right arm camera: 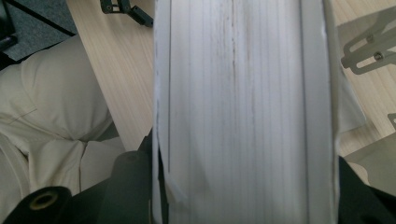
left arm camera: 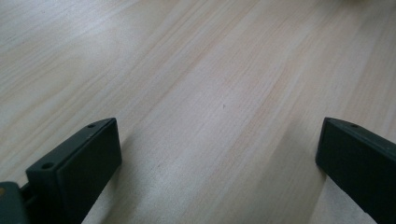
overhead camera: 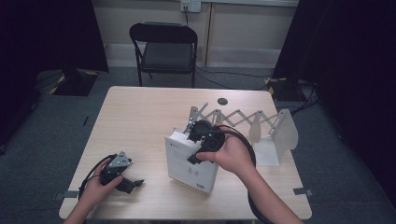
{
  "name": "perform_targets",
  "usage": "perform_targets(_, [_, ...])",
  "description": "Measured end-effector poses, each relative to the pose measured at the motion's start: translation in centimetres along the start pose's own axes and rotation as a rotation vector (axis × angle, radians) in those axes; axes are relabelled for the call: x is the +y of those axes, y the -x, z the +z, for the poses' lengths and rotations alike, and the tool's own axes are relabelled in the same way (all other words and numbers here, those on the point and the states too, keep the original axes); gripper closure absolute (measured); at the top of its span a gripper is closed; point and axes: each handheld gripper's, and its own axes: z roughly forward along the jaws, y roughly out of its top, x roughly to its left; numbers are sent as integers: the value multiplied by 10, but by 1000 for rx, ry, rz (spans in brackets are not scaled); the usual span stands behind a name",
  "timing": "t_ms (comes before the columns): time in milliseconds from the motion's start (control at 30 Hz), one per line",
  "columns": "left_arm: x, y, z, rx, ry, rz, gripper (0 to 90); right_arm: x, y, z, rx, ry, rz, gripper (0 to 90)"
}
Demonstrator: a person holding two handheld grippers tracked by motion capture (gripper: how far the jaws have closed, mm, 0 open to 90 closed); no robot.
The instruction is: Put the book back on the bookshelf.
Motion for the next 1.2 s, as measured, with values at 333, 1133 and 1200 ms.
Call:
perform_targets(333, [0,0,0,0,0,0,0,-12,1,-6,-6,-3,-7,526])
perform_targets(1133, [0,0,0,4,4,-1,0,-25,-7,17,9,4,-76,513])
perform_targets(1200, [0,0,0,1,0,0,0,-23,-8,16,7,-8,-80,502])
